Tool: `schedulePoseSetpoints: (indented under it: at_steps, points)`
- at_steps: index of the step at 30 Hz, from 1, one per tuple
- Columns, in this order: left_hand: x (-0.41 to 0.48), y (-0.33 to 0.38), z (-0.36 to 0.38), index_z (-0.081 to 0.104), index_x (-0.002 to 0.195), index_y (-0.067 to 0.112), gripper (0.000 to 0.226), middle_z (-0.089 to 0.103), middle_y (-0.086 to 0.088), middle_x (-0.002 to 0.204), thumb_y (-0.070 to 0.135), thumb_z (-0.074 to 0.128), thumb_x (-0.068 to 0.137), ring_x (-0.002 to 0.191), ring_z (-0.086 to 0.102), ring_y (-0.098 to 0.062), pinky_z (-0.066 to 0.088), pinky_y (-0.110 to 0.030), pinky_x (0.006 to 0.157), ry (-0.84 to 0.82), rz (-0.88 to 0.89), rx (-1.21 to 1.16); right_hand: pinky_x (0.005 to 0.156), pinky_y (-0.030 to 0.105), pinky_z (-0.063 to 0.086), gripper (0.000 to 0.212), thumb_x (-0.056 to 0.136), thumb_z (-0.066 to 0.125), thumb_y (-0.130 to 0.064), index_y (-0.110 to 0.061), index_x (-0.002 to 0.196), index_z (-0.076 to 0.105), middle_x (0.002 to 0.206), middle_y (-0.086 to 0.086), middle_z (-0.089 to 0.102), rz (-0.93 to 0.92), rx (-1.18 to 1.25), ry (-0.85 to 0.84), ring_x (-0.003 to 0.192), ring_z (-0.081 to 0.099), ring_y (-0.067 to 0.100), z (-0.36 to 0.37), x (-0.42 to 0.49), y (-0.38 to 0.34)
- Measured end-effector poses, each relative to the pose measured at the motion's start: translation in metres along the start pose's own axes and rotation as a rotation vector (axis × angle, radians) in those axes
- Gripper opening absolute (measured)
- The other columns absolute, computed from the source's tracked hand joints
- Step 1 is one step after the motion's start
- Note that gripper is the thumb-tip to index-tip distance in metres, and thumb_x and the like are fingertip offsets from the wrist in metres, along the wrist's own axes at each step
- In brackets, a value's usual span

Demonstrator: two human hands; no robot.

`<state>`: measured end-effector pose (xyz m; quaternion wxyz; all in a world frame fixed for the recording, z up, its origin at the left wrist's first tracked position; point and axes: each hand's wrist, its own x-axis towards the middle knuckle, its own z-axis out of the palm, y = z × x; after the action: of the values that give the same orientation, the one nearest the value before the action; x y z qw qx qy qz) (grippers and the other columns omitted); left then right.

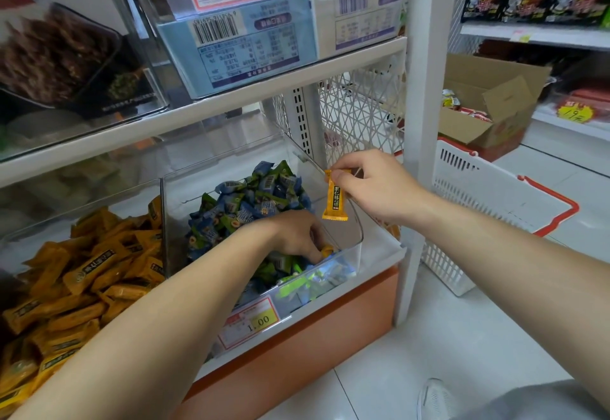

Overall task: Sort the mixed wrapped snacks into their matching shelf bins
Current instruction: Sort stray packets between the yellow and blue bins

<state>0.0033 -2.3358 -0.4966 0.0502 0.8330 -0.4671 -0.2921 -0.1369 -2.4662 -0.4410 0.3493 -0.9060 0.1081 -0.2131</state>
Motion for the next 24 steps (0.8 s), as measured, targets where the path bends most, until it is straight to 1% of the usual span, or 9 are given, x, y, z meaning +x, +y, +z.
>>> schedulePoseSetpoints:
  at_steps: [3,7,10,12,15,18,20,22,24]
  points:
    - [-0.006,-0.005,-0.004,0.068,0.094,0.035,0.024,0.065,0.008,0.107,0.034,0.082,0.073,0.099,0.06,-0.01,0.051,-0.031,0.087,0.091,0.027,-0.096,0.058,0.0,0.032,0.022,0.098,0.052,-0.03,-0.025,0.104,0.073,0.08,-0.018,0.064,-0.013,-0.028,0.018,0.074,0.056,-0.005,0.001,0.001,-0.002]
    - [-0.011,-0.01,-0.005,0.072,0.087,0.041,0.009,0.062,0.022,0.096,0.039,0.078,0.079,0.09,0.056,-0.001,0.042,-0.02,0.07,0.042,0.052,-0.044,0.06,-0.002,0.031,0.025,0.099,0.051,-0.03,-0.022,0.109,0.072,0.087,-0.016,0.061,-0.008,-0.027,0.044,0.078,0.054,-0.005,0.0,0.002,-0.004]
    - [-0.008,-0.007,-0.003,0.072,0.084,0.038,0.002,0.064,0.02,0.092,0.036,0.073,0.085,0.088,0.057,-0.003,0.041,-0.02,0.069,0.037,0.053,0.009,0.061,-0.004,0.031,0.024,0.099,0.051,-0.03,-0.022,0.109,0.072,0.089,-0.014,0.062,-0.006,-0.022,0.038,0.079,0.051,-0.011,-0.001,0.002,-0.006]
    - [-0.005,-0.007,-0.001,0.07,0.08,0.034,0.007,0.065,0.016,0.089,0.033,0.071,0.086,0.088,0.06,-0.007,0.042,-0.02,0.069,0.14,0.058,-0.048,0.064,-0.002,0.033,0.025,0.099,0.051,-0.03,-0.022,0.11,0.072,0.091,-0.015,0.061,-0.01,-0.017,0.034,0.08,0.054,-0.004,-0.002,0.001,-0.006]
    - [-0.002,-0.008,0.004,0.07,0.087,0.03,0.003,0.068,0.009,0.092,0.029,0.072,0.085,0.09,0.063,-0.009,0.048,-0.025,0.075,0.323,0.047,-0.35,0.068,0.003,0.031,0.025,0.099,0.051,-0.031,-0.024,0.11,0.072,0.095,-0.017,0.061,-0.01,-0.018,0.034,0.089,0.055,0.004,-0.002,0.0,-0.005]
    - [0.004,-0.005,0.011,0.07,0.092,0.035,0.006,0.069,0.009,0.102,0.032,0.068,0.087,0.098,0.062,-0.011,0.049,-0.03,0.086,0.273,0.046,-0.301,0.069,0.005,0.031,0.025,0.099,0.051,-0.031,-0.024,0.111,0.071,0.097,-0.016,0.062,0.004,-0.009,0.031,0.09,0.055,0.005,-0.003,0.001,-0.003]
    - [0.005,0.001,0.011,0.073,0.088,0.033,0.006,0.071,0.01,0.097,0.038,0.07,0.086,0.094,0.063,-0.011,0.049,-0.03,0.085,0.215,0.053,-0.304,0.07,0.008,0.038,0.024,0.099,0.051,-0.031,-0.024,0.109,0.072,0.096,-0.01,0.068,0.003,-0.006,0.023,0.089,0.06,0.01,-0.002,0.001,-0.003]
    - [0.004,0.006,0.009,0.074,0.09,0.03,0.018,0.072,0.01,0.094,0.044,0.076,0.078,0.091,0.064,-0.01,0.05,-0.029,0.084,0.132,0.055,-0.309,0.071,0.01,0.04,0.024,0.098,0.052,-0.032,-0.025,0.108,0.072,0.096,-0.005,0.071,0.0,-0.011,0.017,0.088,0.062,0.012,0.0,0.002,-0.003]
    - [0.005,0.008,0.008,0.073,0.098,0.025,0.028,0.071,0.007,0.1,0.04,0.08,0.075,0.093,0.064,-0.012,0.051,-0.029,0.085,0.072,0.035,-0.229,0.069,0.005,0.034,0.026,0.098,0.051,-0.032,-0.024,0.112,0.072,0.099,-0.011,0.068,-0.005,-0.02,0.014,0.09,0.057,0.008,0.002,0.003,-0.002]
